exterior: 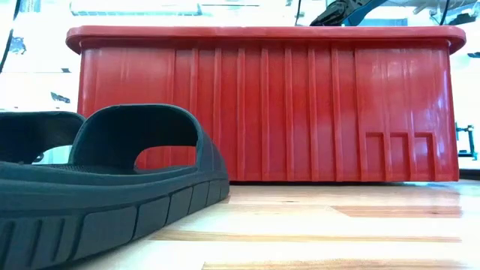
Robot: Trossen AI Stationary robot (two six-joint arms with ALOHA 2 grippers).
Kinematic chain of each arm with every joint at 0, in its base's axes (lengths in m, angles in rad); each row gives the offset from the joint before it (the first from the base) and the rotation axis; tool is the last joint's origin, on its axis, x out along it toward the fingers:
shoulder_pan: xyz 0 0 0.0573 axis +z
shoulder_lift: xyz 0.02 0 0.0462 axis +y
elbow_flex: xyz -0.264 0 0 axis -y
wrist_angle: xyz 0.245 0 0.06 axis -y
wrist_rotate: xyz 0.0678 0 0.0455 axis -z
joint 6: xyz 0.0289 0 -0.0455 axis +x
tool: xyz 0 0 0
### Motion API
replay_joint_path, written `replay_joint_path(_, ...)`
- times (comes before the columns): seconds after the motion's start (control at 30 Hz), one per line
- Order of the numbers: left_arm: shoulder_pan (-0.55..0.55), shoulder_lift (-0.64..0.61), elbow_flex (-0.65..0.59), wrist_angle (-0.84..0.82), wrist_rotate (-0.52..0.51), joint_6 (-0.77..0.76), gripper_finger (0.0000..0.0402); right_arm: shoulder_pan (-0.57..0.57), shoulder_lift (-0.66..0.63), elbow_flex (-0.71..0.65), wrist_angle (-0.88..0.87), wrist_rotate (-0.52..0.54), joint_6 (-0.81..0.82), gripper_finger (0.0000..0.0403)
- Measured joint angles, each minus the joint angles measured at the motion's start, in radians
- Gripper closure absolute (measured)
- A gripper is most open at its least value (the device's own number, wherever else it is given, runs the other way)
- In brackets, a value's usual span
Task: Pick and place slides into bin
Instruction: Put the right black slipper into the red organizer bin
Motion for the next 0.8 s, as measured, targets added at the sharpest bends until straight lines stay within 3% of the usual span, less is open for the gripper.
replay_joint_path(0.3,0.0,0.0,0.0,0.0,0.0,0.0,0.0195,-0.021,-0.001,0.0,-0.008,0.035,0.04,0.0401)
replay_joint_path(0.8,0.0,0.0,0.0,0.0,0.0,-0.001,0.0195,-0.021,0.003,0.0,0.041,0.0,0.053,0.0402)
